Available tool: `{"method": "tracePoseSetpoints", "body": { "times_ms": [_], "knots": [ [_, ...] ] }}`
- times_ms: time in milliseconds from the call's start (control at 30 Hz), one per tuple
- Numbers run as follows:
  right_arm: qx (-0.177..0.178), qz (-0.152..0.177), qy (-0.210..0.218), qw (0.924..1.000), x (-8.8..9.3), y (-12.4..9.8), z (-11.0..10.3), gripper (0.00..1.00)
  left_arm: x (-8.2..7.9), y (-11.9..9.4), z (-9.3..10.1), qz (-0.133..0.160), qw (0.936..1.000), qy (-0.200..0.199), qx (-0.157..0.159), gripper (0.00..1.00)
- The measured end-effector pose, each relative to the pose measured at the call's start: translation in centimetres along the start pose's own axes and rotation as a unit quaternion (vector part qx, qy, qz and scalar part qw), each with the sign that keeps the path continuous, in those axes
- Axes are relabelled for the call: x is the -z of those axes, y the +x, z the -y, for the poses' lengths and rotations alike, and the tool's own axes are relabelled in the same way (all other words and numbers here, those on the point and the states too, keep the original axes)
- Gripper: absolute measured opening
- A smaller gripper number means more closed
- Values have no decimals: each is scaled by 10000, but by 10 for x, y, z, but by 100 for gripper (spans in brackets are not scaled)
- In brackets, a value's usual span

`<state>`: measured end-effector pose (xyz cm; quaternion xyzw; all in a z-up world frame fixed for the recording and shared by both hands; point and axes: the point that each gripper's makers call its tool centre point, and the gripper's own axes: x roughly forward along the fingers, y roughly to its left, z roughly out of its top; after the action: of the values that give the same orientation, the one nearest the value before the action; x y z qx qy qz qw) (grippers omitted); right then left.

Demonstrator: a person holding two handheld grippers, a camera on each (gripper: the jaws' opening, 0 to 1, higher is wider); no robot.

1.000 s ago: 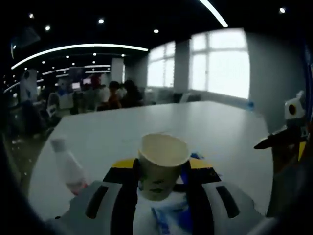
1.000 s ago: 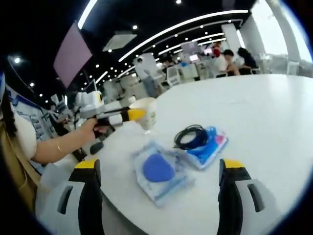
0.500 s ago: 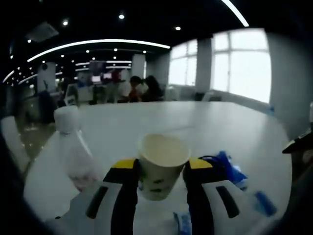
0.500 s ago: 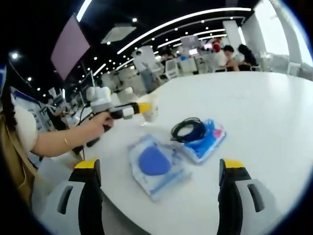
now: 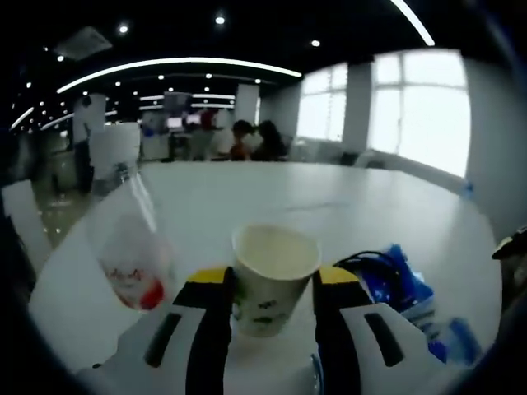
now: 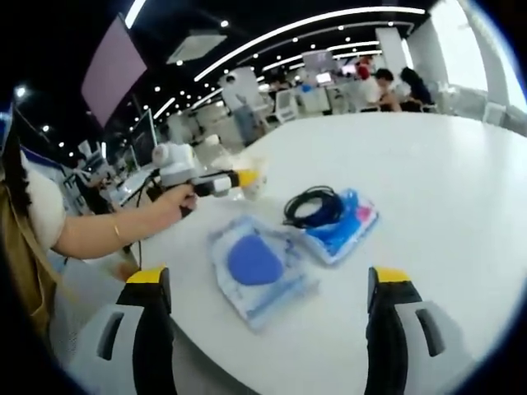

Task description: Arrange the tabletop items into an orderly group along one side of the table until the central work area is clear of visible clutter.

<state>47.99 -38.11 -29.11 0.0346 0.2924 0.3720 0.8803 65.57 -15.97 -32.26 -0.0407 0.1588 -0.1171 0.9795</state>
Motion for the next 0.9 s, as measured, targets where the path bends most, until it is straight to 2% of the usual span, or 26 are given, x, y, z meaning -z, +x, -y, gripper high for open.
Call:
{"method": "tracePoseSetpoints", "body": {
  "times_ms": [133,233,333,400,433,700,900],
  "knots": [
    [-5,-34,8,10000,2,1,0,97,3,2,-2,38,9999,94,-41,37],
    [-11,-82,13,10000,4,1,0,97,12,4,-5,-86,9998,-136,-88,37],
    [0,-96,11,10000,4,1,1,96,15,3,-6,-84,9999,-60,-135,37],
    [-2,-99,26,9999,4,1,0,96,17,2,-9,-110,9997,-148,-181,37],
    [-13,-94,36,9999,4,1,0,95,16,2,-10,-73,9995,-228,-198,37],
    [-73,-65,100,9999,3,1,-3,94,16,6,-11,44,9997,-20,-247,38],
    [-44,-75,77,9999,4,1,-2,94,19,7,-12,-11,9997,-44,-251,38]
  ]
}}
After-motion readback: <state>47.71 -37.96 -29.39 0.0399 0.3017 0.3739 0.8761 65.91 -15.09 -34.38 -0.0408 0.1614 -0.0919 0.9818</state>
